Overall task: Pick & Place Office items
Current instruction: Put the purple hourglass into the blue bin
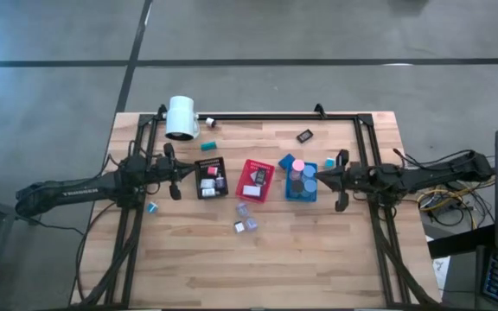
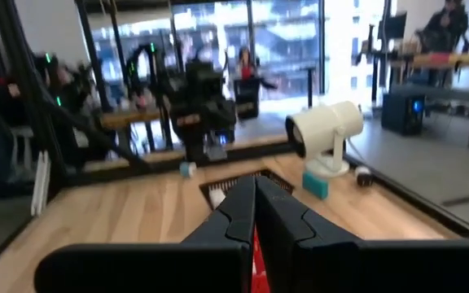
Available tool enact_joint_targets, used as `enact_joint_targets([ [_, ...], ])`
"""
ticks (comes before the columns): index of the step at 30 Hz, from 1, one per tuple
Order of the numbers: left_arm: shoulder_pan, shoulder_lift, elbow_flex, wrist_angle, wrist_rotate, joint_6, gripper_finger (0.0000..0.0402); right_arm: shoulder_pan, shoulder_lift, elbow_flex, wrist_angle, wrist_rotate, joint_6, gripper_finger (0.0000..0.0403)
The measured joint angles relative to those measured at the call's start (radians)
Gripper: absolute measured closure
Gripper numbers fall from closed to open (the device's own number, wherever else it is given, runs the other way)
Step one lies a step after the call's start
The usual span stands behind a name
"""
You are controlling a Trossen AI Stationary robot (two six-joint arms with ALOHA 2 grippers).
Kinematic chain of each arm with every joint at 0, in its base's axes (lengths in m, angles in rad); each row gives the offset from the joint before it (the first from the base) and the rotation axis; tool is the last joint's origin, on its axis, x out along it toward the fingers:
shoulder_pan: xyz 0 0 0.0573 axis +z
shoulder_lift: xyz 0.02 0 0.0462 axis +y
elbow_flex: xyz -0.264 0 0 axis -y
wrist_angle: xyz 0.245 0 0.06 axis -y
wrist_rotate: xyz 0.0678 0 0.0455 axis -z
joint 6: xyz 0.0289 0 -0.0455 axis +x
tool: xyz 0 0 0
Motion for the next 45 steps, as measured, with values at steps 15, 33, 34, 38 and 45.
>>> enact_joint_targets([
  [15, 0.0, 0.0, 0.0, -0.036, -0.002, -0.031, 0.0396, 0.148, 0.749, 0.646, -0.41, 0.189, 0.197, 0.0394],
  [33, 0.0, 0.0, 0.0, -0.12, 0.003, -0.049, 0.0396, 0.327, 1.391, 1.25, -0.826, 0.544, 0.708, 0.0394],
  [34, 0.0, 0.0, 0.0, -0.12, 0.004, -0.049, 0.0396, 0.327, 1.408, 1.271, -0.843, 0.538, 0.746, 0.0391],
  [38, 0.0, 0.0, 0.0, -0.12, 0.005, -0.049, 0.0396, 0.325, 1.477, 1.325, -0.905, 0.52, 0.869, 0.0359],
  [45, 0.0, 0.0, 0.0, -0.129, 0.006, -0.049, 0.0396, 0.331, 1.553, 1.342, -0.907, 0.437, 1.018, 0.0252],
])
